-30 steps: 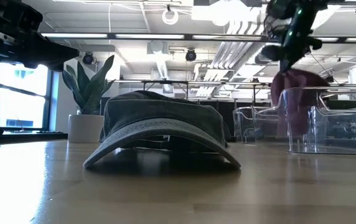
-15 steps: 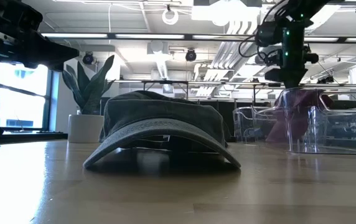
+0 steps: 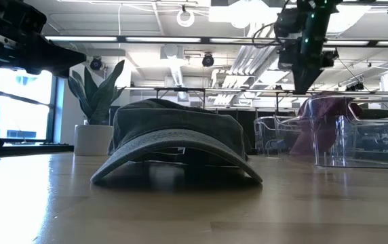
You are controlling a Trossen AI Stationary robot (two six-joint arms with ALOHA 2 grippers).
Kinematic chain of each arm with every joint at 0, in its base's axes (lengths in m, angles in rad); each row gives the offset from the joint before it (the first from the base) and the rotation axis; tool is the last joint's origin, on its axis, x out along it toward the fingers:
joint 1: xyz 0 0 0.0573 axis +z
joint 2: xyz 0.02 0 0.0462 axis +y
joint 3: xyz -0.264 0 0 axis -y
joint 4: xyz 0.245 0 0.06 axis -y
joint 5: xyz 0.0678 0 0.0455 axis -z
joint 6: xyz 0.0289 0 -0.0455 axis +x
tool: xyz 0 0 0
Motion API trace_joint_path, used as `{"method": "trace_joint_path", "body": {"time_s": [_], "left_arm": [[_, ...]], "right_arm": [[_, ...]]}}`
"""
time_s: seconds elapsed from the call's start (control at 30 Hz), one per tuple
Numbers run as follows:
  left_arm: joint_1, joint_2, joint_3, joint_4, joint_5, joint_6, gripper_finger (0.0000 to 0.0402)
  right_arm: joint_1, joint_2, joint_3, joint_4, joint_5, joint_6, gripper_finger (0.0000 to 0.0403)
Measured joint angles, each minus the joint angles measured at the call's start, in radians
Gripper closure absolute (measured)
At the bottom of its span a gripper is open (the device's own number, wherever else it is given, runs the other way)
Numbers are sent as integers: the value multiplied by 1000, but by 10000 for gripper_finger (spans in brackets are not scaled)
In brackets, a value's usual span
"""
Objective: Pick & Place hat
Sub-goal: Put the right red cap into the top transparent bin, then put the bottom gray cap into the bottom transparent bin
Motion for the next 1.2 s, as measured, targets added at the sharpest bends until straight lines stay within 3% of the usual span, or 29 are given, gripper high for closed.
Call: {"method": "trace_joint_path", "body": {"time_s": [0.07, 0.17, 0.27, 0.43, 0.6, 0.73, 0.87, 1.0, 1.2], "left_arm": [[0, 0, 0, 0, 0, 0, 401], [0, 0, 0, 0, 0, 0, 401], [0, 0, 0, 0, 0, 0, 401], [0, 0, 0, 0, 0, 0, 401], [0, 0, 0, 0, 0, 0, 401], [0, 0, 0, 0, 0, 0, 401], [0, 0, 0, 0, 0, 0, 401], [0, 0, 0, 0, 0, 0, 401], [0, 0, 0, 0, 0, 0, 401]], "right_arm": [[-4, 0, -56, 56, 32, -2, 271], [-35, 0, -118, 83, 201, 32, 296], [-69, 0, -157, 84, 294, 29, 320], [-52, -6, -145, 98, 310, -14, 349], [28, -109, -101, 110, 311, -53, 364], [185, -259, -169, 208, 165, -3, 371], [420, -411, -356, 453, 61, 52, 380], [668, -507, -562, 778, 40, 107, 395], [1006, -483, -789, 1216, 91, 81, 399]]}}
